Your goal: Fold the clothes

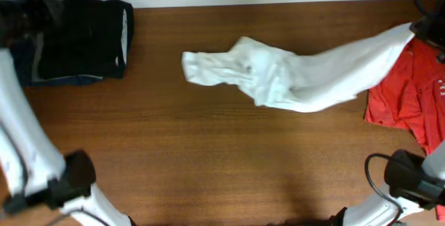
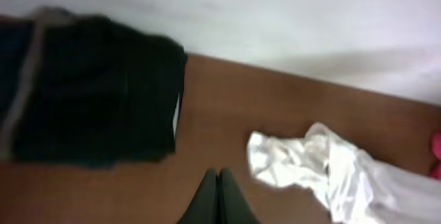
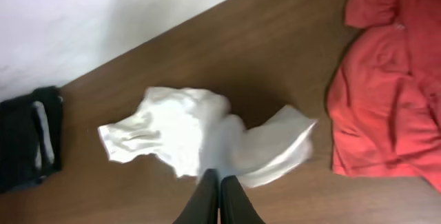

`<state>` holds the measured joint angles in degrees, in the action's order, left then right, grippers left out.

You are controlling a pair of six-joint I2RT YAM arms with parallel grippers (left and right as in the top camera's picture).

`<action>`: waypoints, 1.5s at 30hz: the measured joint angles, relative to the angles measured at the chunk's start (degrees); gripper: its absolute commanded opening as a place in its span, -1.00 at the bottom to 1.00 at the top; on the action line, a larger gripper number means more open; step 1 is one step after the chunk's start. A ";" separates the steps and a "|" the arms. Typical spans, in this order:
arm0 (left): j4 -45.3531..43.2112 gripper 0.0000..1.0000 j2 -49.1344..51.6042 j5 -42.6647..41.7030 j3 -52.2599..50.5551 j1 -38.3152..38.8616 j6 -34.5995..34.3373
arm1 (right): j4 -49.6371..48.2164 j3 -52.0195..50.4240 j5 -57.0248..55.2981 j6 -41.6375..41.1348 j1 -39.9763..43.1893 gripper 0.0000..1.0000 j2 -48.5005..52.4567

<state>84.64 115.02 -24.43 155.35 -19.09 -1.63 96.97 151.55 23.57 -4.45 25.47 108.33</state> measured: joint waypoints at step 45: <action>-37.51 -0.99 26.45 5.57 -38.62 63.12 -18.75 | 0.02 -25.16 -6.19 2.14 -4.55 0.10 -9.86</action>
<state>47.13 141.47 -18.85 116.73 44.03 -20.38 96.99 126.39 17.39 -2.31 20.93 98.48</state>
